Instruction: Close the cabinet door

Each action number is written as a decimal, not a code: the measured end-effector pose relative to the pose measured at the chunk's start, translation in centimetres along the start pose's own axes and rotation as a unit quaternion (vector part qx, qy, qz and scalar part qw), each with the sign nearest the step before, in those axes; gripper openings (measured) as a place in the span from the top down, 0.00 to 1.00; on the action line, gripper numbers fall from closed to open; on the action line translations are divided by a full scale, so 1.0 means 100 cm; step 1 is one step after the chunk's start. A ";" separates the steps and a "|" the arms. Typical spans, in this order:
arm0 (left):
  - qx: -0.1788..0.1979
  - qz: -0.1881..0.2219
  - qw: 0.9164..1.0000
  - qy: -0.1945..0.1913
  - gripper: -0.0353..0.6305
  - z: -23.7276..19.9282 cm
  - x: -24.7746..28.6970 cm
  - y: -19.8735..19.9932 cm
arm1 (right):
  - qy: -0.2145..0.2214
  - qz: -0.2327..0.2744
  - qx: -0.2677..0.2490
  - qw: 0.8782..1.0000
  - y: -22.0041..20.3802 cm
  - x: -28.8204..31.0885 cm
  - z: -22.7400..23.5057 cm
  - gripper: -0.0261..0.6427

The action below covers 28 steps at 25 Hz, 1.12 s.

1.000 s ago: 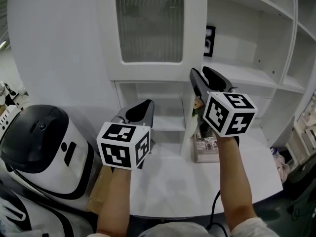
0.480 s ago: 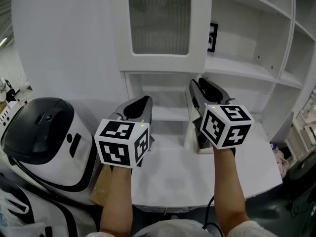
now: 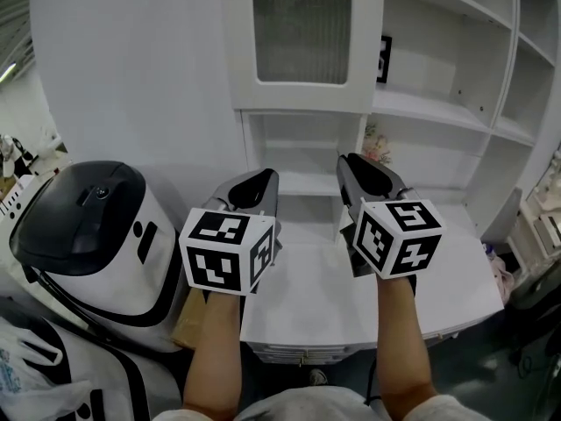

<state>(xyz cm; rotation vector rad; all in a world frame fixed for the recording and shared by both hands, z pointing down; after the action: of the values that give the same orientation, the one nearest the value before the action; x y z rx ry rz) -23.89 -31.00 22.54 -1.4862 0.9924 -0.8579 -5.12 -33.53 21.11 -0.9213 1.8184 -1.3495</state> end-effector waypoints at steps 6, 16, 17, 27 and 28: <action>0.003 -0.006 1.000 0.000 0.95 -0.002 -0.026 -0.007 | -0.006 -0.007 -0.001 1.000 0.001 -0.021 -0.020 0.95; 0.009 -0.009 1.000 -0.007 0.95 -0.001 -0.044 -0.010 | -0.013 -0.007 -0.004 1.000 0.005 -0.040 -0.035 0.96; 0.009 -0.009 1.000 -0.008 0.95 0.000 -0.044 -0.010 | -0.015 -0.007 -0.004 1.000 0.005 -0.041 -0.035 0.96; 0.012 -0.010 1.000 -0.017 0.95 0.006 -0.039 -0.012 | -0.023 -0.009 -0.003 1.000 0.002 -0.048 -0.029 0.96; 0.012 -0.010 1.000 -0.017 0.95 0.007 -0.039 -0.012 | -0.022 -0.010 -0.003 1.000 0.001 -0.048 -0.029 0.96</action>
<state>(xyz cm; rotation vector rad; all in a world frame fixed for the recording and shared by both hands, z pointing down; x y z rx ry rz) -24.64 -27.10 23.65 -1.4873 0.9400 -0.8532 -5.13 -28.04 22.16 -0.9662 1.7851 -1.3263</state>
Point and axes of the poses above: the fingertips, and each gripper's own axes: x forward along the fingers, z to its right, y out of its top, the point moved 8 cm from there along -x, backward along the fingers, and after that the axes turned 11 degrees about -x, right-handed, at the moved point
